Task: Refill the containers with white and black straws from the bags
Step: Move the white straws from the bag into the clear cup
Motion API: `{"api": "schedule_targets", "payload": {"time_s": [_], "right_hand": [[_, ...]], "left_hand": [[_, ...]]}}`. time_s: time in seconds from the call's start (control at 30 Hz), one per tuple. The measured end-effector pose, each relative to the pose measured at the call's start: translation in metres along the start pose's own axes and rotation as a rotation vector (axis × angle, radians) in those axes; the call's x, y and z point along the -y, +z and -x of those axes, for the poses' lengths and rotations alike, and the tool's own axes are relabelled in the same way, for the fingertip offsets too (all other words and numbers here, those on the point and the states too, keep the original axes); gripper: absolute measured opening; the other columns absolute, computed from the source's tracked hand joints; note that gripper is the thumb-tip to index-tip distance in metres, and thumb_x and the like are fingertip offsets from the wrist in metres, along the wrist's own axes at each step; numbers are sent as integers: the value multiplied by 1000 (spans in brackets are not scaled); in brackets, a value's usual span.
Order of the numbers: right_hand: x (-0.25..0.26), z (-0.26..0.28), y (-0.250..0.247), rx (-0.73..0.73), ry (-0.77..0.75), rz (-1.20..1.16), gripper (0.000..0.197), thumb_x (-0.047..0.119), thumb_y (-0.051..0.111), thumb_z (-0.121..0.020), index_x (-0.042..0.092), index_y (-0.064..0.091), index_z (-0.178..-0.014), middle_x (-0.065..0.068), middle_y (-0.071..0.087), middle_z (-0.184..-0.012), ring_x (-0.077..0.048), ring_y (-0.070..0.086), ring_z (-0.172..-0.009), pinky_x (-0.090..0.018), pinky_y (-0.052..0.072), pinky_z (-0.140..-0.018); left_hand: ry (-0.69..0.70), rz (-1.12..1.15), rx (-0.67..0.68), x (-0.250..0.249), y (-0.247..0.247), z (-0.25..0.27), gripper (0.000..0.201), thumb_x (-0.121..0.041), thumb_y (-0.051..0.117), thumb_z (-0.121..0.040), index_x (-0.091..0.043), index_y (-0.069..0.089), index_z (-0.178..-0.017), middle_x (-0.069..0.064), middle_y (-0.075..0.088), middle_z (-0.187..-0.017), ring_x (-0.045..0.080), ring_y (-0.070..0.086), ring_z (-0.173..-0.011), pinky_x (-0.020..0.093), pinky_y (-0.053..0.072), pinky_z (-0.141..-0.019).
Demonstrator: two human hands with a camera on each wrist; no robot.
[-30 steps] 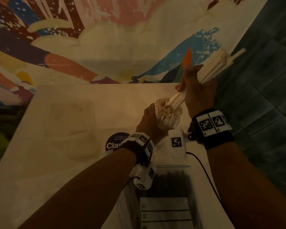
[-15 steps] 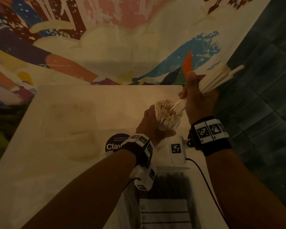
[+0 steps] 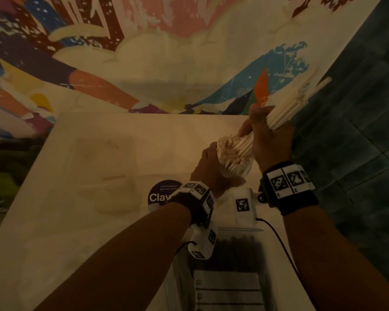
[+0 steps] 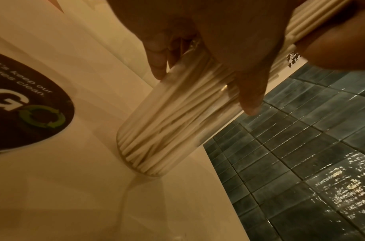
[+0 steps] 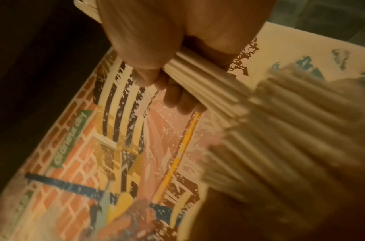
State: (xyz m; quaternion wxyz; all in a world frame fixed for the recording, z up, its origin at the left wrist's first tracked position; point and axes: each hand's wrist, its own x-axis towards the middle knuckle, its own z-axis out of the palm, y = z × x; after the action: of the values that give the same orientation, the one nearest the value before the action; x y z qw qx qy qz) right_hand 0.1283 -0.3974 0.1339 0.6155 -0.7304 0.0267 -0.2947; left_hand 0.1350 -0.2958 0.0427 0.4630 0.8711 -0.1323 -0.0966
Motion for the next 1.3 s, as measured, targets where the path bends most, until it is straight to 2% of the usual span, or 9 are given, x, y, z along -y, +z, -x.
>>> {"api": "schedule_targets", "payload": {"time_s": [0.17, 0.3, 0.43, 0.57, 0.67, 0.87, 1.03, 1.17, 1.3], "right_hand": [[-14, 1, 2, 52, 72, 159, 32, 26, 61, -91, 6, 62, -67, 0, 63, -62, 4, 60, -59, -5, 44, -64], [-25, 2, 1, 15, 134, 302, 23, 46, 66, -82, 34, 59, -63, 8, 61, -67, -14, 66, -77, -40, 54, -77], [-12, -5, 0, 5, 121, 210, 30, 33, 60, -92, 30, 56, -62, 8, 58, -66, 8, 57, -63, -11, 47, -65], [-42, 0, 2, 78, 210, 388, 44, 76, 55, -71, 34, 64, -71, 4, 63, -73, -21, 64, -84, -45, 52, -87], [-53, 0, 2, 113, 232, 396, 80, 93, 42, -59, 24, 64, -93, -4, 67, -98, -23, 62, -97, -45, 47, -96], [-45, 12, 5, 117, 295, 431, 43, 81, 57, -56, 40, 59, -68, -5, 67, -103, -30, 61, -104, -50, 45, -98], [-25, 0, -1, 56, 121, 293, 20, 40, 74, -77, 25, 63, -72, 0, 68, -82, -2, 63, -77, -17, 50, -75], [-31, -4, 0, 25, 143, 269, 14, 40, 67, -84, 31, 67, -73, 8, 68, -84, -16, 63, -89, -36, 50, -87], [-51, 7, -1, 188, 285, 453, 73, 77, 48, -71, 20, 65, -113, -3, 66, -118, -23, 57, -114, -45, 41, -103]], "left_hand": [[5, -4, 13, 3, 1, -1, 116, -46, 84, -58, -23, 13, -147, 4, 27, -147, 25, 31, -135, 38, 36, -106], [9, -12, 33, 4, 2, -4, 114, -46, 84, -58, -24, 15, -146, 3, 27, -145, 24, 31, -134, 40, 37, -107], [5, 20, 16, 6, 1, -5, 109, -44, 85, -57, -26, 21, -143, 1, 30, -142, 23, 33, -132, 41, 39, -106], [52, -26, 23, 5, 3, -4, 110, -47, 83, -59, -26, 18, -145, 1, 27, -145, 23, 29, -133, 35, 32, -106], [36, -53, 33, 7, 4, -8, 112, -51, 81, -59, -27, 16, -147, 1, 26, -147, 23, 27, -134, 36, 31, -107], [52, -46, 19, 6, 3, -8, 110, -47, 83, -57, -26, 21, -145, 3, 30, -143, 25, 32, -133, 44, 37, -108], [-23, -27, 27, 9, 4, -8, 121, -55, 82, -52, -27, 14, -147, 2, 26, -148, 26, 32, -134, 45, 38, -107], [-21, -7, 15, 10, 3, -6, 119, -52, 84, -53, -27, 15, -147, 2, 26, -148, 25, 34, -134, 47, 40, -106], [-2, -27, 33, 7, 2, -5, 116, -49, 83, -59, -24, 14, -148, 3, 27, -146, 23, 30, -135, 40, 36, -109]]}}
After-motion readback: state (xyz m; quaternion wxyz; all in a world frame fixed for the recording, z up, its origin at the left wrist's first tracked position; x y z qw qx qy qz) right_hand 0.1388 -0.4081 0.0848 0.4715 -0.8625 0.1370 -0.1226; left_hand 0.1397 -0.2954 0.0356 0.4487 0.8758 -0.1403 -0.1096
